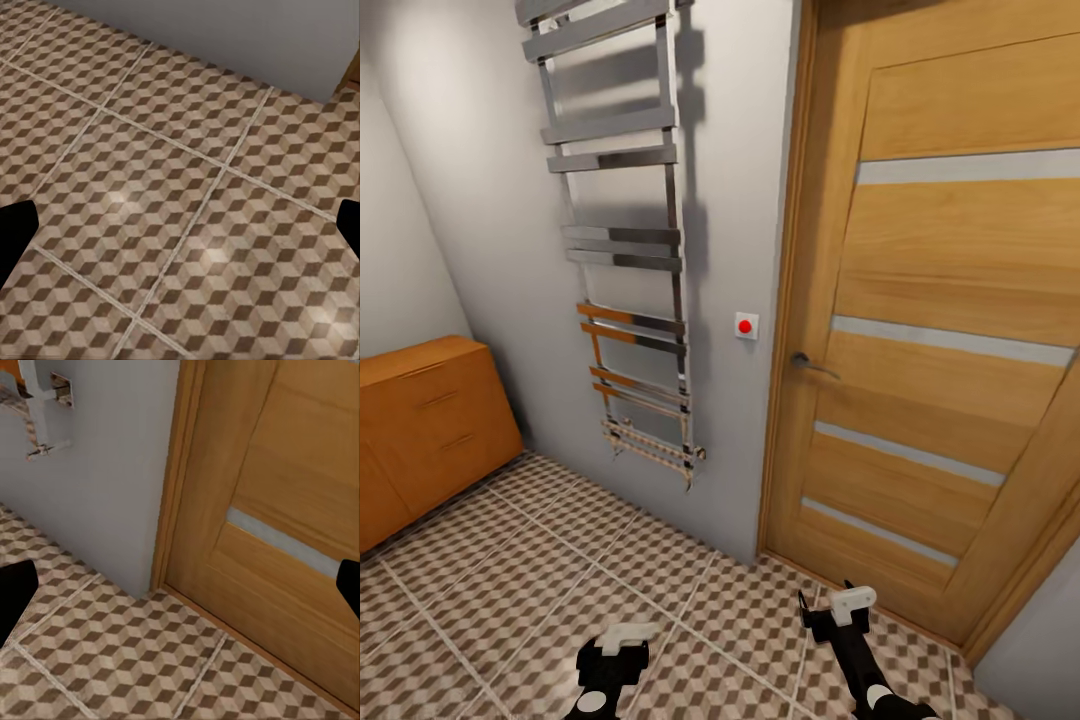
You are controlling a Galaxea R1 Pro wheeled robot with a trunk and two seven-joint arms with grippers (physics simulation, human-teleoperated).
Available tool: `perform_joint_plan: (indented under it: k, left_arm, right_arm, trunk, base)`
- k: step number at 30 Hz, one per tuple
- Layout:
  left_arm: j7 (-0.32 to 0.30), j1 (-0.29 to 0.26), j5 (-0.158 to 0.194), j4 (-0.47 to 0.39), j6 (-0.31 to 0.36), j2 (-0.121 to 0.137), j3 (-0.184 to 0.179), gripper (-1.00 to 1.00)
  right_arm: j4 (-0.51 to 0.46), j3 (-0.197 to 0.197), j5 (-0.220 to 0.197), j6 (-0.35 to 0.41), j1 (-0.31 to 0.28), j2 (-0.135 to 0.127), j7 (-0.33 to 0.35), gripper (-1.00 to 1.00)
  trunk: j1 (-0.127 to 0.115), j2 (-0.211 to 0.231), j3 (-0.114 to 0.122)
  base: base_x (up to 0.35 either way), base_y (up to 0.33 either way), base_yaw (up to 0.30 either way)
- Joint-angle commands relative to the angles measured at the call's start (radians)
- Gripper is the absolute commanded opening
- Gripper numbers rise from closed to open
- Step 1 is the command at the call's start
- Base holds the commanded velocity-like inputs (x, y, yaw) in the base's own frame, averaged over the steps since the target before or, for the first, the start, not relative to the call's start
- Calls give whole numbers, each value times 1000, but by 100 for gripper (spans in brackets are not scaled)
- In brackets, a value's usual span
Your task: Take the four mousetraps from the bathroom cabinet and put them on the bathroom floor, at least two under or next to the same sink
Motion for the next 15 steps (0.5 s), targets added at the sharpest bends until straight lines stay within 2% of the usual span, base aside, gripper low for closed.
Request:
perform_joint_plan:
  k: [1,15]
  left_arm:
    - [5,-1,8,1,-4,0,-8,100]
    - [5,-1,8,1,-4,0,-9,100]
  right_arm:
    - [1,3,10,-1,-1,0,-10,100]
    - [1,3,10,-1,-1,0,-10,100]
  trunk:
    - [1,-2,-2]
    - [1,-2,-2]
  base:
    - [0,0,232]
    - [0,0,232]
